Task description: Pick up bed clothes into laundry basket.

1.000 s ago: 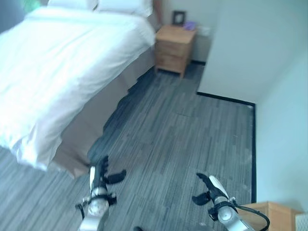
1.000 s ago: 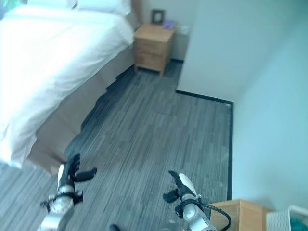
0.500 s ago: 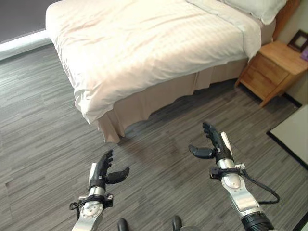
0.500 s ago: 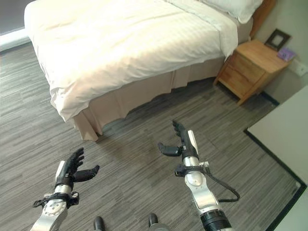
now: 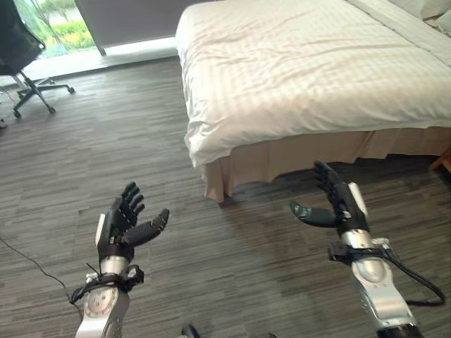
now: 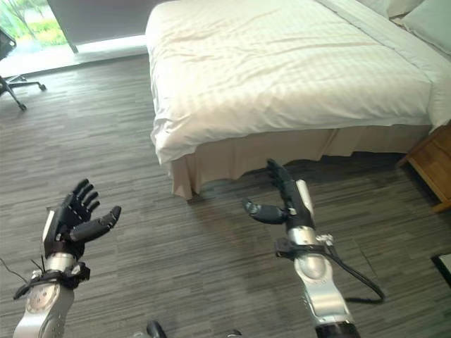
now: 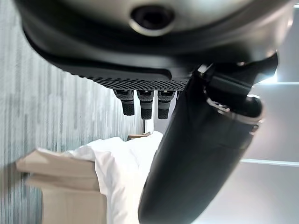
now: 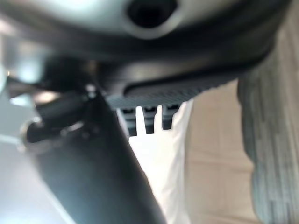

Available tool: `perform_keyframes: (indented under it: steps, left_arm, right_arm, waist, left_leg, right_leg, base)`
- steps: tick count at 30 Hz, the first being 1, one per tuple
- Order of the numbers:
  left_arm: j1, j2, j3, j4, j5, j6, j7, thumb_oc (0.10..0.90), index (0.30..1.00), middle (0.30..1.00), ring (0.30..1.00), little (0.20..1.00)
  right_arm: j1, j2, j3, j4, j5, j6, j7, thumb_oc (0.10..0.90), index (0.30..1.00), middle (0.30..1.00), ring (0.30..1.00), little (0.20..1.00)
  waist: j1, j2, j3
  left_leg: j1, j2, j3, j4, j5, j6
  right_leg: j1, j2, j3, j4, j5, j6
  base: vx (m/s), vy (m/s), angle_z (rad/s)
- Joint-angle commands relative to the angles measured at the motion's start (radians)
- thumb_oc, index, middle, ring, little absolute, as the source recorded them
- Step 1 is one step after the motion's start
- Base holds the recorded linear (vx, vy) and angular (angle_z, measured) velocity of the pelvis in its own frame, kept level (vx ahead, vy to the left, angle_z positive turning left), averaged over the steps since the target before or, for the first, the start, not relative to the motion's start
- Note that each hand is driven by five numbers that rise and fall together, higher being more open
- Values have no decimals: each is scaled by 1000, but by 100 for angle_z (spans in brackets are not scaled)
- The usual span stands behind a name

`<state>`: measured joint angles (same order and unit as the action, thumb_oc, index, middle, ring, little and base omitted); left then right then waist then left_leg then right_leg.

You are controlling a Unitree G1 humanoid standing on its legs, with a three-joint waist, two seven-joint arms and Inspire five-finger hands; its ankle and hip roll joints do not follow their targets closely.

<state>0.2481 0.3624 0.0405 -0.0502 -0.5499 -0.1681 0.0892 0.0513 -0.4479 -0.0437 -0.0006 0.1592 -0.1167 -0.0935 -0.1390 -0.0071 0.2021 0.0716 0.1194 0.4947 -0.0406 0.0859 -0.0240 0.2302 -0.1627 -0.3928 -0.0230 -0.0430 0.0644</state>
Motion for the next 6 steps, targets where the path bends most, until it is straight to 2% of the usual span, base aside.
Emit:
perform_keyframes:
  steps: [1,6]
  left_arm:
    - [-43,63,87,-72,58,-66,-42,800,900,900,900,900]
    - [-33,53,86,-35,81,-50,-40,800,900,900,900,900]
  right_arm:
    - [-118,1,-6,-99,10,-102,19,800,900,900,900,900]
    - [-129,6,3,-89,10,-95,22,800,900,900,900,900]
  waist:
    - [-1,-32,-78]
    - [2,-45,-78]
  left_leg:
    - [79,87,-12,5,-100,-80]
    - [100,81,-11,-25,-92,-77]
  right_leg:
    - [-79,-49,59,-32,18,63]
    - [-83,-59,73,-20,23,72]
  base:
    - [21,41,21]
    - [13,46,22]
